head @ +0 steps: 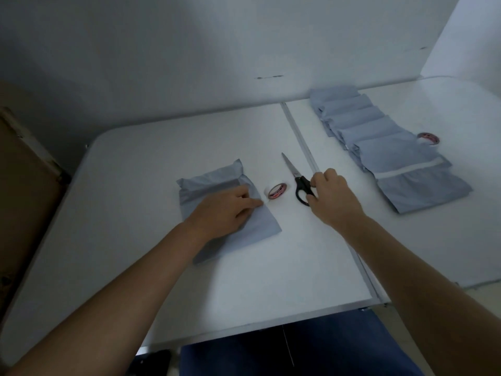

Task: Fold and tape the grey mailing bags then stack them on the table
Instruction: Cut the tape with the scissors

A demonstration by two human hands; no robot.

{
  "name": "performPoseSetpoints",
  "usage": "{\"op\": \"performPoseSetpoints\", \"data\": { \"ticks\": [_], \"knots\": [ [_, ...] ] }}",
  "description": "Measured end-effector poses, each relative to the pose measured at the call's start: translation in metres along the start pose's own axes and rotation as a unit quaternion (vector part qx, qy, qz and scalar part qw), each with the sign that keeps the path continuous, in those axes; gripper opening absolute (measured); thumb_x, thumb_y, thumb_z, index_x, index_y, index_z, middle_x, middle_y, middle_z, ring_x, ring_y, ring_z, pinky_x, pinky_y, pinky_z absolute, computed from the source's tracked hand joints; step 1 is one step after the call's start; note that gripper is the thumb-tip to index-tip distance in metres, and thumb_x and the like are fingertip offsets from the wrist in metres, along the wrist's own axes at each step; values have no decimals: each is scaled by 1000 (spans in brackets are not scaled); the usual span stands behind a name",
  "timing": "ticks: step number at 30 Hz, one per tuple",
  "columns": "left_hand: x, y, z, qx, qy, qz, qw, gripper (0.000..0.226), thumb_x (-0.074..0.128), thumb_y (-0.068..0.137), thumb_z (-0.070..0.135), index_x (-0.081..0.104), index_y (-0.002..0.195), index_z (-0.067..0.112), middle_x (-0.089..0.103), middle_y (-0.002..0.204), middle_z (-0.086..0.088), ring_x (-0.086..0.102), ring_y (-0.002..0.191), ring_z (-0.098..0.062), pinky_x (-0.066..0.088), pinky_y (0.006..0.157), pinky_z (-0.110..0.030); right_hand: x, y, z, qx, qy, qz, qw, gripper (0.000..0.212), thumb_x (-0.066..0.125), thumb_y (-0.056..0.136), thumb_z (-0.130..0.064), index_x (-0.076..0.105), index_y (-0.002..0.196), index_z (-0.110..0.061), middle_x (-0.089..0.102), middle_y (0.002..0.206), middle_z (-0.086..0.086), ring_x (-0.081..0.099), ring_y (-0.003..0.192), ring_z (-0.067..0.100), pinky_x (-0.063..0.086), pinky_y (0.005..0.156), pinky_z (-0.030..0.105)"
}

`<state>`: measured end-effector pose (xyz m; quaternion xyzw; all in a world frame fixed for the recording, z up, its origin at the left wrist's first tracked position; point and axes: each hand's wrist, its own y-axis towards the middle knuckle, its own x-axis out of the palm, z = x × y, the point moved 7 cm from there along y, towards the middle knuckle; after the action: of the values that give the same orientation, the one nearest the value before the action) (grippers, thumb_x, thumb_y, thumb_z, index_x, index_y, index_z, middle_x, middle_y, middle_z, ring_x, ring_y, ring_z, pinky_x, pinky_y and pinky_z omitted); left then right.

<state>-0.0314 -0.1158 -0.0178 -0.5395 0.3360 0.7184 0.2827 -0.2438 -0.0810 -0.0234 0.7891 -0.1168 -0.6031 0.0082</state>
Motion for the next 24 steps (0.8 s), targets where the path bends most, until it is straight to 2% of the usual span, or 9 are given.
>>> {"op": "performPoseSetpoints", "data": {
  "ticks": [3,7,10,14,16,19,21,23,24],
  "knots": [
    [1,-2,1,-21,4,1,1000,43,36,93,38,66,121,26,58,96,1,59,76,-19,43,51,-28,-7,0,-7,-27,-43,27,998,26,64,87,-20,59,102,0,54,101,18,49,95,34,38,74,37],
    [2,-5,3,-52,-8,5,999,32,48,97,27,64,125,25,57,101,-3,58,80,-22,44,59,-30,-6,3,-15,8,-22,-50,998,21,54,93,-18,49,108,-4,56,102,12,55,92,30,37,67,32],
    [2,-7,5,-61,-10,3,998,32,49,99,24,62,128,26,56,103,-3,56,80,-21,45,61,-32,-16,9,-19,23,-75,-82,994,22,56,93,-29,47,93,-8,53,86,9,53,78,28,36,62,29],
    [6,-8,3,-79,-1,-12,997,36,42,101,27,56,134,31,54,107,-1,48,81,-13,42,64,-29,-20,18,-9,93,74,-170,978,16,62,88,-16,59,94,-2,63,85,14,65,80,32,53,65,33],
    [8,-9,3,-76,-2,-8,997,36,42,101,25,55,134,30,53,108,-1,44,79,-10,41,63,-28,-19,13,3,161,251,-184,937,21,60,89,-5,57,110,-2,68,96,18,67,78,28,55,70,33],
    [11,-11,2,-70,-2,5,998,36,44,100,24,56,133,28,52,108,-2,41,77,-9,38,60,-26,-23,1,5,202,515,-170,816,28,59,92,0,51,119,-3,69,96,16,66,73,21,54,83,36],
    [12,-11,2,-69,-5,18,997,35,45,100,22,57,132,28,52,107,-1,41,75,-8,34,60,-24,-30,-8,-2,178,569,-177,783,20,64,91,-12,59,109,-3,66,87,9,62,66,13,51,65,24],
    [12,-12,2,-66,-8,32,997,35,46,99,20,58,132,28,52,105,-1,40,74,-7,31,60,-22,-35,-21,-13,137,580,-215,774,34,68,87,-32,63,102,-2,57,73,4,51,56,8,35,44,16],
    [13,-12,1,-66,-9,37,997,35,47,99,20,58,131,29,52,104,-1,40,74,-7,30,60,-20,-36,-28,-18,122,579,-243,769,45,68,83,-41,63,103,0,54,69,3,47,54,8,29,41,16]
  ]
}}
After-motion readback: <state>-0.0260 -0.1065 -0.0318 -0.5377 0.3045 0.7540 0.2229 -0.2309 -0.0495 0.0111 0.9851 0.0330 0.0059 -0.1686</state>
